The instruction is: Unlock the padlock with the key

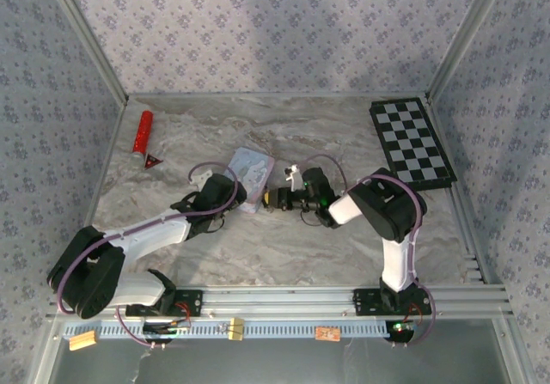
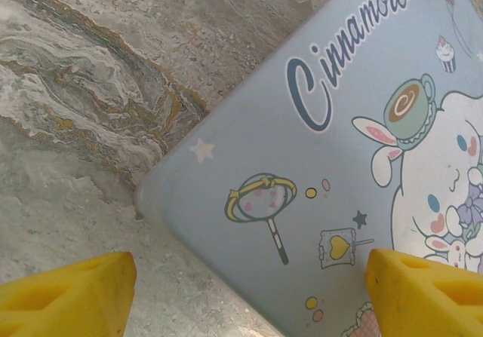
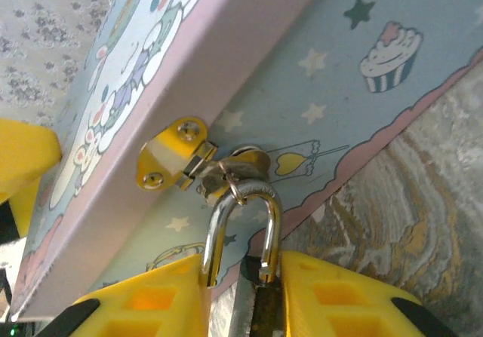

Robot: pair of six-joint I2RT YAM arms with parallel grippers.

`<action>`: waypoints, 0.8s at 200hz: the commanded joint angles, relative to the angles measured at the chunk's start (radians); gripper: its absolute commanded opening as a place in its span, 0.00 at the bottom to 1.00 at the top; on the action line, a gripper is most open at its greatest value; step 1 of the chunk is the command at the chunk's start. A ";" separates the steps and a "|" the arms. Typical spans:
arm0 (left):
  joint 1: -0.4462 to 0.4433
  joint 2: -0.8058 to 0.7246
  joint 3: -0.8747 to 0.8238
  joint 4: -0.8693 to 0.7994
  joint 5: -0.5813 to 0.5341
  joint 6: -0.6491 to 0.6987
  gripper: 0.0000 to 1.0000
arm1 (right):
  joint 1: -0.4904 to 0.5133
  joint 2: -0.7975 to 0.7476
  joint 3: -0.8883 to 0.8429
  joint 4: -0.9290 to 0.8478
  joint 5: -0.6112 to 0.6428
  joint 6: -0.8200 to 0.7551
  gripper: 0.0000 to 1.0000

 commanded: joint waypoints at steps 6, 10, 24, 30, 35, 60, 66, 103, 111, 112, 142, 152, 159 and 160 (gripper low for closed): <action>0.009 -0.007 0.009 -0.051 -0.007 0.028 0.80 | 0.004 0.021 -0.050 -0.008 -0.047 0.040 0.32; 0.011 -0.006 0.010 -0.050 -0.006 0.028 0.80 | 0.007 0.018 -0.051 -0.020 -0.043 0.034 0.32; 0.010 -0.004 0.011 -0.046 -0.003 0.027 0.80 | 0.021 0.004 -0.046 -0.077 -0.025 0.008 0.32; 0.010 -0.003 0.011 -0.046 -0.005 0.027 0.80 | 0.028 -0.001 -0.040 -0.101 -0.014 -0.003 0.32; 0.010 -0.003 0.011 -0.044 -0.007 0.025 0.80 | 0.033 -0.004 -0.035 -0.120 -0.004 -0.011 0.32; 0.012 0.013 0.017 -0.040 -0.011 0.028 0.80 | 0.054 -0.020 -0.020 -0.213 0.062 -0.056 0.33; 0.015 0.016 0.018 -0.040 -0.012 0.028 0.80 | 0.056 -0.020 -0.016 -0.225 0.075 -0.057 0.33; 0.038 0.024 0.025 -0.035 -0.003 0.036 0.80 | 0.067 -0.020 0.007 -0.288 0.107 -0.074 0.34; 0.045 0.023 0.027 -0.036 -0.002 0.039 0.80 | 0.072 -0.019 0.012 -0.296 0.108 -0.077 0.32; 0.045 0.023 0.027 -0.036 -0.001 0.039 0.80 | 0.072 -0.019 0.013 -0.298 0.109 -0.077 0.32; 0.060 0.018 0.035 -0.042 -0.005 0.049 0.80 | 0.086 -0.034 0.023 -0.331 0.119 -0.091 0.26; 0.064 0.020 0.037 -0.042 -0.003 0.050 0.80 | 0.089 -0.043 0.021 -0.334 0.117 -0.094 0.25; 0.064 0.023 0.039 -0.040 -0.004 0.051 0.80 | 0.088 -0.048 0.017 -0.331 0.110 -0.092 0.24; 0.064 0.023 0.039 -0.040 -0.004 0.051 0.80 | 0.089 -0.049 0.016 -0.330 0.108 -0.091 0.24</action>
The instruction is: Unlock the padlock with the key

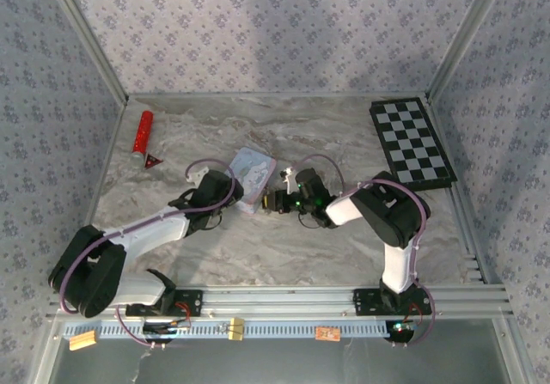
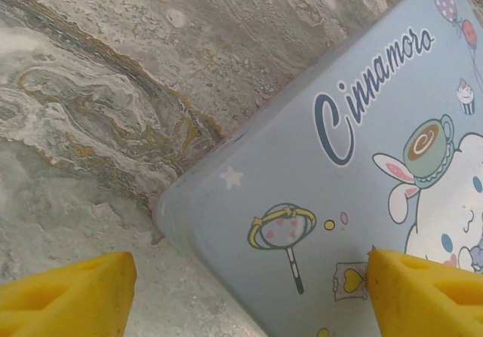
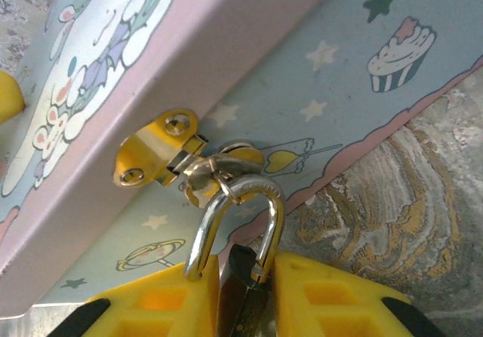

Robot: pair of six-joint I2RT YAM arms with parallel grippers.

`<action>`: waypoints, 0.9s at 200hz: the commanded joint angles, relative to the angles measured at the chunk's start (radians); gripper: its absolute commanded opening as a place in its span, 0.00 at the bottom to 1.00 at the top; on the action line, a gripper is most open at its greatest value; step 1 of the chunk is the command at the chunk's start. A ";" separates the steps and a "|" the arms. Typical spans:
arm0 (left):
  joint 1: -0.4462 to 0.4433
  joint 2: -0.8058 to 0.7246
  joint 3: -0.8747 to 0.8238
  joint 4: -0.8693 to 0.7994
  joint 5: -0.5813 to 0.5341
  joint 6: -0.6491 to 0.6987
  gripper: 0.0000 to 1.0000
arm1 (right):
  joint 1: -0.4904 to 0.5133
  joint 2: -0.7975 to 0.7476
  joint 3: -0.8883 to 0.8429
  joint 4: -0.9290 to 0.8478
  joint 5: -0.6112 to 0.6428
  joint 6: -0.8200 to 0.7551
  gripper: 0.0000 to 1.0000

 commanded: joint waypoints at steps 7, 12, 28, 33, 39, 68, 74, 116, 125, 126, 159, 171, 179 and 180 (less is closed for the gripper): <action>0.012 0.017 0.027 -0.037 -0.012 0.026 0.80 | 0.029 -0.003 -0.024 -0.139 -0.031 0.001 0.23; 0.012 0.020 0.029 -0.037 -0.012 0.026 0.80 | 0.026 -0.004 -0.033 -0.120 -0.041 0.013 0.23; 0.014 0.027 0.030 -0.034 -0.005 0.026 0.80 | 0.008 0.001 -0.065 -0.045 -0.073 0.052 0.21; 0.013 0.028 0.030 -0.034 -0.004 0.025 0.80 | 0.004 0.006 -0.071 -0.023 -0.084 0.087 0.20; 0.014 0.029 0.030 -0.033 -0.003 0.025 0.80 | -0.002 0.016 -0.078 0.007 -0.097 0.108 0.18; 0.014 0.033 0.033 -0.033 0.001 0.026 0.80 | -0.012 0.044 -0.106 0.131 -0.105 0.192 0.15; 0.014 0.034 0.033 -0.034 0.001 0.027 0.80 | -0.016 0.042 -0.111 0.152 -0.100 0.206 0.14; 0.015 0.029 0.029 -0.033 0.003 0.024 0.80 | -0.016 -0.007 -0.145 0.208 -0.029 0.221 0.13; 0.014 0.031 0.029 -0.033 0.005 0.024 0.80 | -0.012 -0.016 -0.144 0.204 -0.011 0.218 0.11; 0.014 0.030 0.029 -0.033 0.006 0.023 0.80 | -0.010 -0.018 -0.144 0.202 -0.008 0.217 0.11; 0.011 0.030 0.026 -0.022 0.020 0.015 0.79 | 0.031 -0.090 -0.104 0.012 0.162 0.192 0.07; 0.004 0.033 0.026 -0.016 0.023 0.012 0.79 | 0.044 -0.107 -0.105 -0.008 0.222 0.202 0.07; 0.000 0.037 0.029 -0.014 0.027 0.012 0.79 | 0.048 -0.115 -0.109 0.003 0.261 0.220 0.06; -0.001 0.038 0.029 -0.014 0.027 0.012 0.79 | 0.049 -0.115 -0.110 0.005 0.262 0.221 0.05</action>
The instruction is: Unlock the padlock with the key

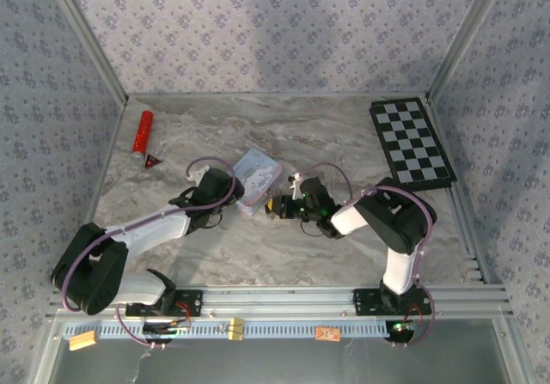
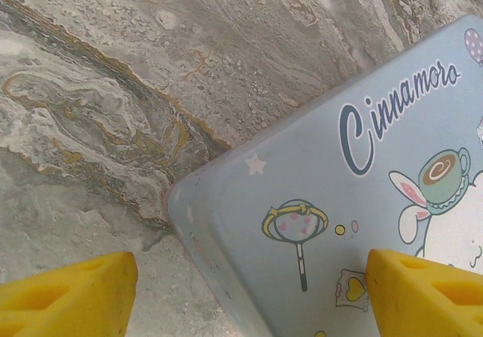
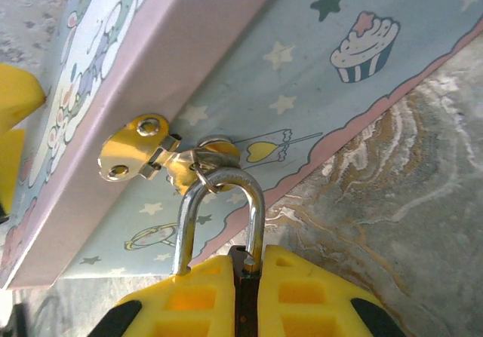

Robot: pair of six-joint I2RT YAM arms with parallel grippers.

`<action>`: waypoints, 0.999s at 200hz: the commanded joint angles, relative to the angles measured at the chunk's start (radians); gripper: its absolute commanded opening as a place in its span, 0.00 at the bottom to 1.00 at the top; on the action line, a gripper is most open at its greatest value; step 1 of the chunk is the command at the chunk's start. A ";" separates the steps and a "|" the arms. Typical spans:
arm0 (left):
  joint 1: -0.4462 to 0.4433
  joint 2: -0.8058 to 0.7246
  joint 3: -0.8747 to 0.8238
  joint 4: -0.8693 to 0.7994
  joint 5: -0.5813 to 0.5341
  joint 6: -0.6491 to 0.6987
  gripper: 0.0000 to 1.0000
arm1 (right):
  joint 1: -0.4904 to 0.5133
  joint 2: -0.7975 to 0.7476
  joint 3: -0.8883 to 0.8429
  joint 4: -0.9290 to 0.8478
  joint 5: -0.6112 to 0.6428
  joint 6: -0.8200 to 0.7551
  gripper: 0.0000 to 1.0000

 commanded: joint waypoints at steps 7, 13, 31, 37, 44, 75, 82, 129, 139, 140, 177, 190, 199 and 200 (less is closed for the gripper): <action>-0.011 0.023 0.017 -0.021 0.007 0.003 0.79 | 0.017 -0.044 0.008 -0.072 0.182 0.038 0.04; -0.015 0.027 0.019 -0.021 0.009 0.001 0.79 | 0.016 -0.045 0.008 -0.064 0.193 0.050 0.03; -0.027 0.037 0.021 -0.015 0.008 -0.004 0.79 | 0.012 -0.039 0.002 -0.014 0.206 0.078 0.01; -0.031 0.039 0.022 -0.016 0.008 -0.006 0.79 | 0.011 -0.036 0.003 -0.003 0.209 0.088 0.00; -0.036 0.040 0.022 -0.015 0.007 -0.008 0.79 | 0.009 -0.033 0.011 0.001 0.206 0.094 0.00; -0.059 0.041 0.028 -0.010 -0.001 -0.016 0.79 | 0.005 -0.027 0.031 0.001 0.232 0.140 0.00; -0.064 0.042 0.029 -0.010 -0.003 -0.016 0.79 | 0.005 -0.030 0.038 -0.012 0.243 0.151 0.00; -0.078 0.076 0.036 -0.006 -0.009 -0.019 0.79 | -0.001 -0.104 0.114 -0.259 0.327 0.173 0.00; -0.077 0.078 0.036 -0.005 -0.015 -0.019 0.79 | -0.001 -0.125 0.127 -0.313 0.351 0.167 0.00; -0.077 0.080 0.036 -0.004 -0.016 -0.019 0.79 | -0.001 -0.126 0.128 -0.316 0.354 0.165 0.00; -0.075 0.088 0.039 0.004 -0.020 -0.016 0.79 | -0.026 -0.138 0.167 -0.388 0.324 0.157 0.00; -0.075 0.088 0.041 0.004 -0.018 -0.016 0.79 | -0.043 -0.122 0.156 -0.344 0.289 0.168 0.00; -0.075 0.087 0.041 0.004 -0.016 -0.014 0.79 | -0.051 -0.116 0.150 -0.317 0.272 0.168 0.00; -0.075 0.087 0.042 0.004 -0.016 -0.014 0.79 | -0.052 -0.115 0.150 -0.314 0.270 0.169 0.00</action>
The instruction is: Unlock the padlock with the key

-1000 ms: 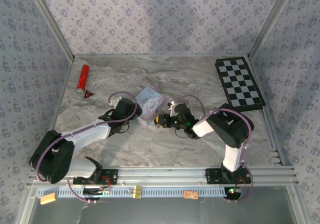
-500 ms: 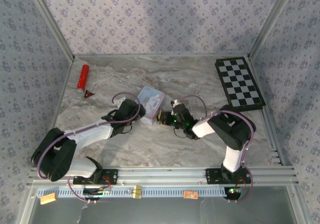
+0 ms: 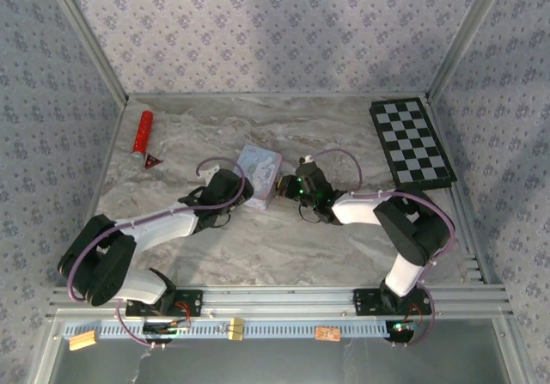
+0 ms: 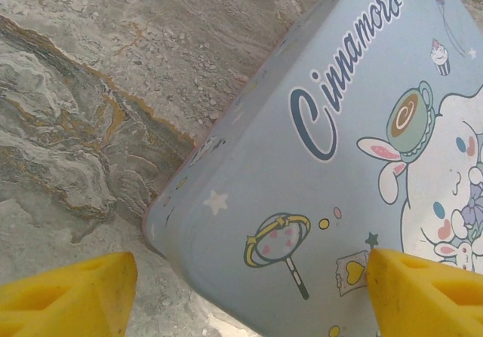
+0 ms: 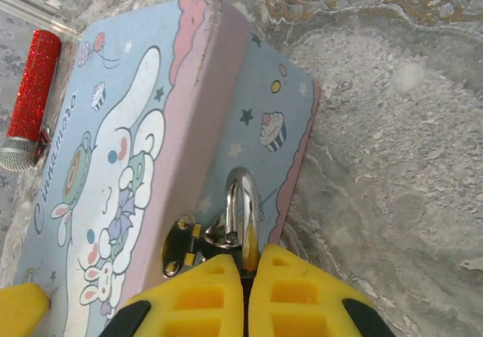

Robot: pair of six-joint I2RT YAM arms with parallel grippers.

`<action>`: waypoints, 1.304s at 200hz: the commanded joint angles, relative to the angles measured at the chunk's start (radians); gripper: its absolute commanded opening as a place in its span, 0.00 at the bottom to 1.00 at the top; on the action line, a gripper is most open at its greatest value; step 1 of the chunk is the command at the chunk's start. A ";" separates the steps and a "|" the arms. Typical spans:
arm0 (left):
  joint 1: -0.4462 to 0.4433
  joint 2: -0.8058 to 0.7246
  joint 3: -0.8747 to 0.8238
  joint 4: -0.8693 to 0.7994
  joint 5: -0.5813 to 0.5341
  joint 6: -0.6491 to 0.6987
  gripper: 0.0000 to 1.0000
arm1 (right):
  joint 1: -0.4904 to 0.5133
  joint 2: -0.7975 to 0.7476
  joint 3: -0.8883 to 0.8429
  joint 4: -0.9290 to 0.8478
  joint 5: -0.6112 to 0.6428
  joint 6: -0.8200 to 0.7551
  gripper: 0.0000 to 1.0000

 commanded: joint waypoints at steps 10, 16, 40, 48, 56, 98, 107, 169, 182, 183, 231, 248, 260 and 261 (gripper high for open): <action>-0.006 0.019 0.012 -0.049 -0.009 0.006 0.79 | -0.032 0.007 -0.007 0.051 -0.040 0.020 0.00; -0.006 0.017 0.012 -0.050 -0.009 0.007 0.79 | -0.035 0.008 -0.012 0.070 -0.048 0.017 0.00; -0.005 0.018 0.009 -0.053 -0.017 0.008 0.79 | -0.048 0.000 -0.019 0.092 -0.065 -0.008 0.00; -0.003 0.017 0.009 -0.053 -0.016 0.010 0.79 | -0.053 -0.006 -0.025 0.091 -0.066 -0.011 0.00; -0.002 0.018 0.009 -0.053 -0.017 0.012 0.79 | -0.058 -0.013 -0.031 0.087 -0.071 -0.015 0.00; 0.038 0.044 0.036 -0.063 0.000 0.067 0.80 | -0.097 -0.097 -0.091 0.046 -0.130 -0.058 0.00; 0.053 0.054 0.043 -0.063 0.006 0.090 0.80 | -0.106 -0.123 -0.099 0.008 -0.146 -0.078 0.00; 0.174 0.185 0.176 -0.066 0.094 0.317 0.79 | -0.167 -0.290 -0.145 -0.242 -0.247 -0.240 0.00; 0.201 0.236 0.236 -0.094 0.107 0.374 0.79 | -0.181 -0.299 -0.147 -0.273 -0.269 -0.256 0.00; 0.203 0.240 0.241 -0.095 0.111 0.380 0.79 | -0.181 -0.300 -0.148 -0.274 -0.270 -0.258 0.00; 0.265 0.314 0.389 -0.165 0.150 0.501 0.82 | -0.189 -0.296 -0.198 -0.254 -0.296 -0.248 0.00; 0.280 0.285 0.397 -0.166 0.177 0.522 0.84 | -0.192 -0.298 -0.207 -0.270 -0.306 -0.250 0.00; 0.289 0.250 0.387 -0.162 0.198 0.536 0.85 | -0.196 -0.303 -0.218 -0.281 -0.309 -0.253 0.00; 0.289 0.247 0.386 -0.162 0.200 0.538 0.85 | -0.196 -0.304 -0.219 -0.282 -0.310 -0.253 0.00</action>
